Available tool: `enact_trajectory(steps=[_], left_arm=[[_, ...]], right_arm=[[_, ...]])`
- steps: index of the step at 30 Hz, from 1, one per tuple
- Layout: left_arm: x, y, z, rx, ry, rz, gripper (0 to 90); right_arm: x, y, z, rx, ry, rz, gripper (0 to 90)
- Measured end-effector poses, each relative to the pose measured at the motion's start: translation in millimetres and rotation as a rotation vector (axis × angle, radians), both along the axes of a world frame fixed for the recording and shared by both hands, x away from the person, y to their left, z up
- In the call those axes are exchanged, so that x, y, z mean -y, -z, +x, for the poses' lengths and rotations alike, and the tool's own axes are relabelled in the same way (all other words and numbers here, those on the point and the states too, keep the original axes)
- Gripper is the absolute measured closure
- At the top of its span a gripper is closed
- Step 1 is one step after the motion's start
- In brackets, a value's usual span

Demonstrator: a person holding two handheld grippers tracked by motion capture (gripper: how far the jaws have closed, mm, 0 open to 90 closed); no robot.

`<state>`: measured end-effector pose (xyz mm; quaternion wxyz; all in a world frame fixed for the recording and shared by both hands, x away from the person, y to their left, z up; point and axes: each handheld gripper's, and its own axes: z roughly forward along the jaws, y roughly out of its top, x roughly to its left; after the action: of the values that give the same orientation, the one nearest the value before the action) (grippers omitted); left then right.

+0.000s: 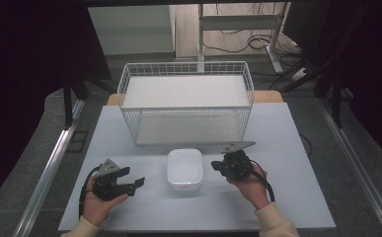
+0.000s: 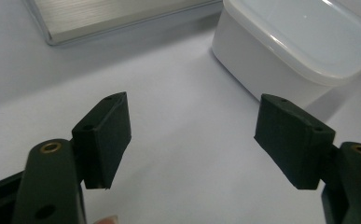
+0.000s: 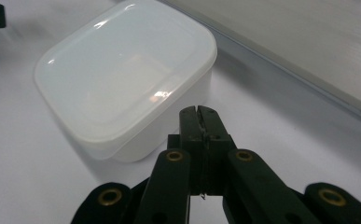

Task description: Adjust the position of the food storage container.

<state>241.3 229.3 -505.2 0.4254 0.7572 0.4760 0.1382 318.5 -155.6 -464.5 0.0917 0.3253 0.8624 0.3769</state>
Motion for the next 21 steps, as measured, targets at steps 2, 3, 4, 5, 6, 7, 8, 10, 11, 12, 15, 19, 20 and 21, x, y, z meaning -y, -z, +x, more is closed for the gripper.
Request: enact_trajectory(steps=[2, 3, 4, 5, 6, 7, 8, 10, 11, 12, 15, 19, 20, 21], left_arm=[[-0.8, -1.6, -0.8, 0.003, -0.006, -0.010, 26.4], [-1.1, -2.2, -1.1, 0.004, -0.008, -0.015, 26.4], [-1.4, -2.7, -1.1, 0.005, -0.010, -0.018, 26.4], [-1.5, -2.9, -1.0, 0.003, -0.010, -0.020, 26.4], [-1.4, -2.9, -0.8, 0.001, -0.011, -0.021, 26.3], [-0.9, -2.7, -0.8, -0.003, -0.013, -0.022, 26.3], [-0.5, -2.5, -0.6, -0.006, -0.011, -0.021, 26.4], [0.2, -2.4, -0.4, -0.005, -0.006, -0.016, 26.3], [0.8, -2.6, -0.8, -0.005, -0.010, -0.018, 26.2], [0.5, -3.0, -0.8, -0.001, -0.011, -0.016, 26.2], [-0.1, -4.9, -1.4, 0.004, -0.015, -0.025, 26.2], [-0.2, -6.0, -1.3, -0.005, -0.009, -0.037, 26.3], [-0.1, -5.9, -1.0, -0.005, -0.004, -0.033, 26.3], [0.3, -6.0, -0.8, -0.007, -0.002, -0.031, 26.3]], right_arm=[[4.9, -0.1, -2.6, -0.005, 0.001, 0.012, 87.2], [7.4, 0.1, -3.6, -0.007, 0.002, 0.017, 85.7], [9.9, 0.2, -4.4, -0.014, 0.001, 0.024, 83.9], [12.2, 0.3, -4.9, -0.019, 0.003, 0.034, 81.0], [14.4, 0.3, -5.0, -0.025, 0.007, 0.049, 75.0], [16.1, 0.1, -5.0, -0.027, 0.024, 0.065, 66.3], [17.4, -0.2, -4.6, -0.027, 0.042, 0.082, 59.2], [18.5, -0.9, -3.6, -0.038, 0.064, 0.102, 45.6], [18.4, -1.1, -3.4, -0.039, 0.073, 0.105, 40.5], [18.2, -1.1, -3.6, -0.037, 0.077, 0.104, 36.7], [16.9, -0.5, -6.5, -0.006, 0.082, 0.088, 30.0], [15.2, -0.3, -9.1, 0.006, 0.066, 0.079, 26.0], [14.9, -0.2, -9.4, 0.009, 0.055, 0.079, 25.6], [14.3, -0.2, -9.9, 0.012, 0.050, 0.076, 25.0]])
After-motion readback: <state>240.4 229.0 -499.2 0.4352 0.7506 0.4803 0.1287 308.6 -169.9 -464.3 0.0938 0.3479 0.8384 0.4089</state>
